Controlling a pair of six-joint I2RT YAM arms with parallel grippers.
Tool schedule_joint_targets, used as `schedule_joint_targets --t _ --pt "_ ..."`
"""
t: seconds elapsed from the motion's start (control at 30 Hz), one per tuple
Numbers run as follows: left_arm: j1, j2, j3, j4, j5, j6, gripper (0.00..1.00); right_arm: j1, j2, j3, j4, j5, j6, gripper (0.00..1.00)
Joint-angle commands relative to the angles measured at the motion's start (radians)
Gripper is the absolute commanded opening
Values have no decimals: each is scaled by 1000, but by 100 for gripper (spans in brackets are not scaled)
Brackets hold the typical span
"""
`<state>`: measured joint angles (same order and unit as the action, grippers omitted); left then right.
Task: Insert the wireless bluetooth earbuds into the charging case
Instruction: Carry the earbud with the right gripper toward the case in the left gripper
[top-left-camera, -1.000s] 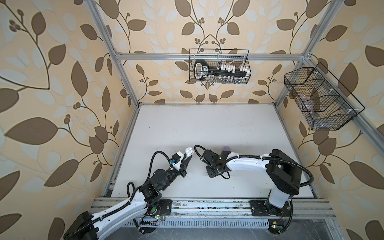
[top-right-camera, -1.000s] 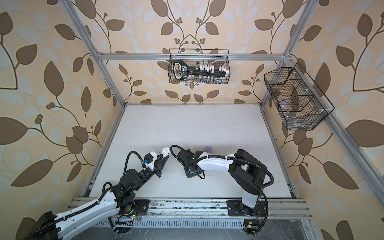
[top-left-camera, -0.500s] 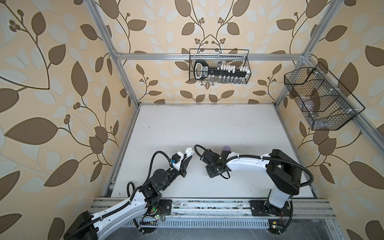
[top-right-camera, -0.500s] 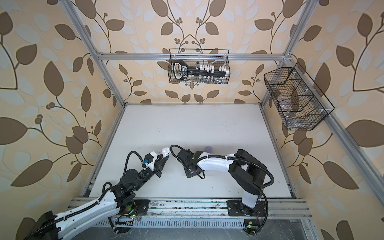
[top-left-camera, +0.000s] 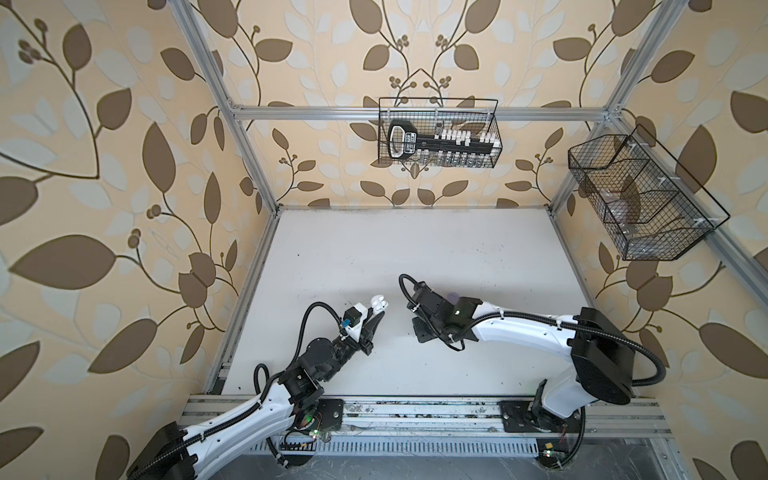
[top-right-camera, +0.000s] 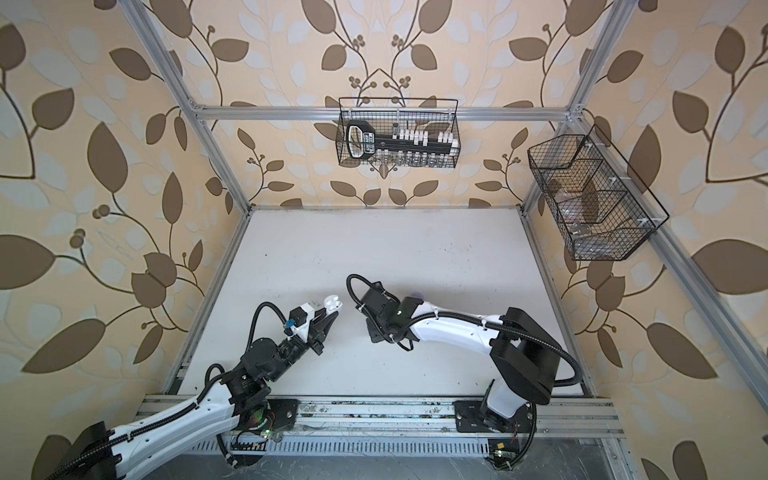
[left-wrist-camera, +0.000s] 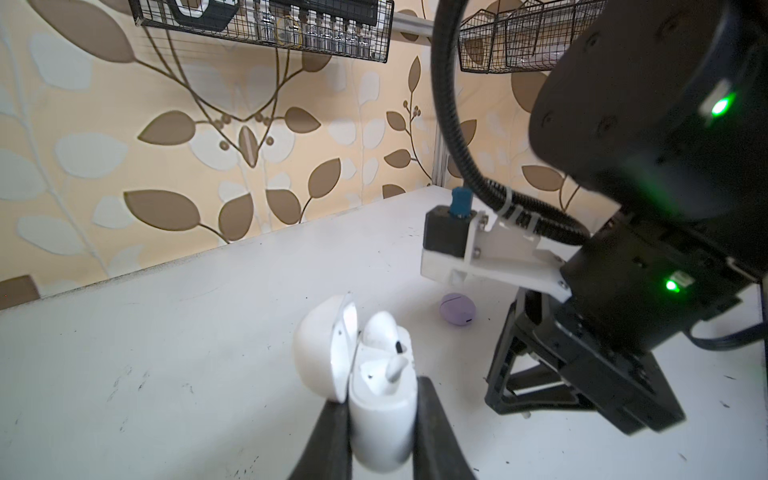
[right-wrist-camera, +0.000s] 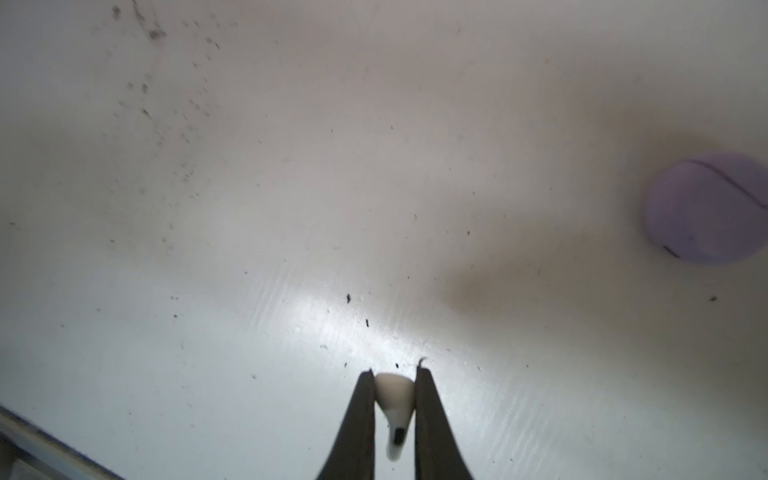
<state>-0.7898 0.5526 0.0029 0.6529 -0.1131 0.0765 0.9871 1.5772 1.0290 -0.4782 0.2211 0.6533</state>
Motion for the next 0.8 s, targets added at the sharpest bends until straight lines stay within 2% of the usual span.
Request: schedule_joint_targets --t 0.0,0.3,0.43,0.77 --pt "10 -6 11 16 18 6 0 8 -70 -17 115 66 -9 9" --pt "10 0 30 -25 74 23 0 52 -232 -95 339 121 -90 9" --pt "11 10 37 -30 100 26 0 80 -289 -135 455 94 -133 8" --pt "9 26 40 -30 133 28 0 137 -300 -198 650 45 -200 7"
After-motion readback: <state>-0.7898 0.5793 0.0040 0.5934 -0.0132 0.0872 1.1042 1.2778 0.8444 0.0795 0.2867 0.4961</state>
